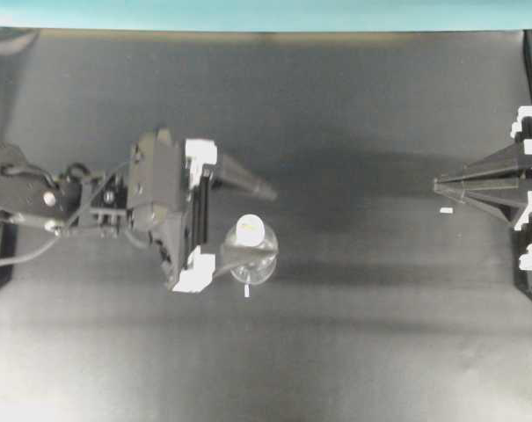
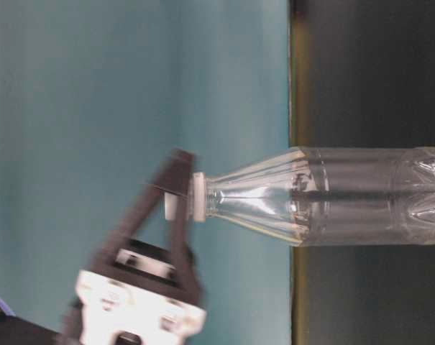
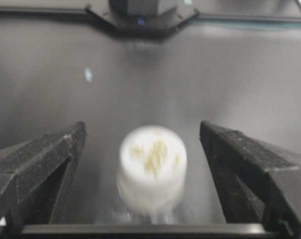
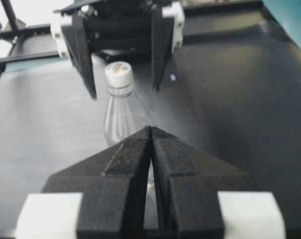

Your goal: Open the bottle cap by holding the bottle with the left arm and twisting the cap with the right arm.

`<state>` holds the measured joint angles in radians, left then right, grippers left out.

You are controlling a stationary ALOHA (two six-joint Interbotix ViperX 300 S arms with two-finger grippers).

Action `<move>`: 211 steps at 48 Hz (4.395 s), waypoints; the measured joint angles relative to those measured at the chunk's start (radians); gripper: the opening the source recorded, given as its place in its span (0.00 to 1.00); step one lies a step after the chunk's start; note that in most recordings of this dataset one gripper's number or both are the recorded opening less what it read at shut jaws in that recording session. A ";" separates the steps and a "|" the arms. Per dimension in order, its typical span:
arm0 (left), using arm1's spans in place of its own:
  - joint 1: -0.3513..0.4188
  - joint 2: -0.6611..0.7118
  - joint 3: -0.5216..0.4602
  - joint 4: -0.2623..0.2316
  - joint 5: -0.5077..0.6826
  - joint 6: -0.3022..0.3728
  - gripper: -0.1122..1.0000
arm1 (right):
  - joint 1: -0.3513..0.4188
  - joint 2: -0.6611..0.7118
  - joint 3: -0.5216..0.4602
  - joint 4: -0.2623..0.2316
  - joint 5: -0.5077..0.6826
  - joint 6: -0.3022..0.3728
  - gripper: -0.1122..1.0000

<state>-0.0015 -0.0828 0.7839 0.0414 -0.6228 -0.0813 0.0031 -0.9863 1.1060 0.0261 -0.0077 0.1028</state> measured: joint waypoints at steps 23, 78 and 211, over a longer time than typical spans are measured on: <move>0.006 0.230 0.052 0.000 -0.100 -0.032 0.99 | -0.005 -0.002 0.000 0.000 0.028 0.067 0.10; -0.005 0.331 0.066 0.003 0.009 -0.028 0.84 | -0.003 0.018 -0.026 0.054 0.201 0.132 0.10; -0.020 0.331 0.060 0.002 0.000 -0.025 0.84 | 0.017 1.308 -1.471 0.129 1.431 0.124 0.42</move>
<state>-0.0215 0.2485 0.8437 0.0430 -0.6228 -0.1058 0.0199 0.3221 -0.3651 0.1549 1.4235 0.2270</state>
